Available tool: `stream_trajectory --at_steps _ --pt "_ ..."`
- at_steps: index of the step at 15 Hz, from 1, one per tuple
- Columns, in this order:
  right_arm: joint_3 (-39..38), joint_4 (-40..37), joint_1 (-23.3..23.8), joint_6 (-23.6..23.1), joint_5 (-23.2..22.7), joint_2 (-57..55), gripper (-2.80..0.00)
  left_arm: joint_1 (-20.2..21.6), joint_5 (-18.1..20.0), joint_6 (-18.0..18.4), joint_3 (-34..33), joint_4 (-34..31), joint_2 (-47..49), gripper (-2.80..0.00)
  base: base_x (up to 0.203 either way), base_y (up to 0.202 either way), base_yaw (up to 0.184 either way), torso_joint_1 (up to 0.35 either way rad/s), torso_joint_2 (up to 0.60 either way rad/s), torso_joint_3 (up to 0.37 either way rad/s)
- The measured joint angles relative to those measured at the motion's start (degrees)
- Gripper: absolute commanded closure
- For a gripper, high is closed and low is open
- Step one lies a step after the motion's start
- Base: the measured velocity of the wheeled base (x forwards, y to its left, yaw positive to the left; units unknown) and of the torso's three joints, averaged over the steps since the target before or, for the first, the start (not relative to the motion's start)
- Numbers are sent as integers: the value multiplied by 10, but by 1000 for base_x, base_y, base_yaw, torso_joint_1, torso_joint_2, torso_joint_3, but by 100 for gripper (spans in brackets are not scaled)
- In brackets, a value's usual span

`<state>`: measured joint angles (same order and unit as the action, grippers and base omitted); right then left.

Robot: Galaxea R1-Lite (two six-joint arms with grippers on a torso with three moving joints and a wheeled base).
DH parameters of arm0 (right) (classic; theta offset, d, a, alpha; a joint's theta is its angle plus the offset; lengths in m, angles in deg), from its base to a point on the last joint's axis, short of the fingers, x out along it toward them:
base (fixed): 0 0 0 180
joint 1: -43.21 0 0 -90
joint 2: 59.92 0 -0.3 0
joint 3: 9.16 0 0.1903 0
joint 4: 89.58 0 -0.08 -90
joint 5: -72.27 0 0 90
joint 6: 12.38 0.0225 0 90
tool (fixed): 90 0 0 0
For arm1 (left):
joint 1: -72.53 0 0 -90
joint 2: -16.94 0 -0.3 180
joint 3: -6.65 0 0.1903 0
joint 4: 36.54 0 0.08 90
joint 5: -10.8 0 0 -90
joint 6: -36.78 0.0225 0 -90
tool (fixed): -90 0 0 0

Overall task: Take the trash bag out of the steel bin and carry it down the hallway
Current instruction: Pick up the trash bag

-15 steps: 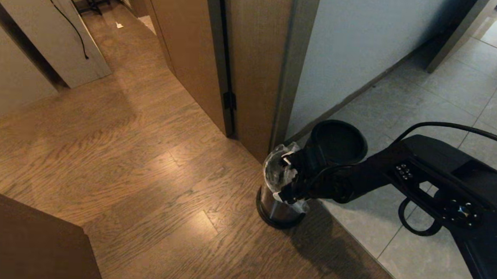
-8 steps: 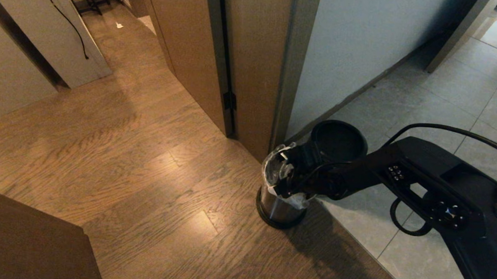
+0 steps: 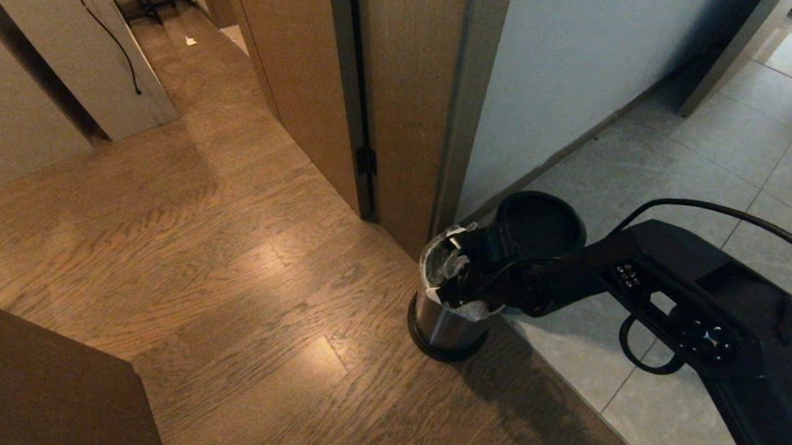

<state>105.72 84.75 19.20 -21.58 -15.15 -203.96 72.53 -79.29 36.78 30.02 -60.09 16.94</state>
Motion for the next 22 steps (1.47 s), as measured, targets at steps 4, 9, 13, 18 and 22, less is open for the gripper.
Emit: stream_trajectory --at_steps 4,9,13,18,22 --pt "-3 -8 17 -1 3 -1 -280 0 0 0 0 0 0 0 0 0 0 0 0 0" --pt "-7 -7 19 0 2 2 -280 0 0 0 0 0 0 0 0 0 0 0 0 0" --pt "-24 -18 20 2 1 12 -280 0 0 0 0 0 0 0 0 0 0 0 0 0" --pt "-38 -20 20 12 1 30 -280 0 0 0 0 0 0 0 0 0 0 0 0 0" --pt "-42 -15 20 22 3 43 -280 0 0 0 0 0 0 0 0 0 0 0 0 0"
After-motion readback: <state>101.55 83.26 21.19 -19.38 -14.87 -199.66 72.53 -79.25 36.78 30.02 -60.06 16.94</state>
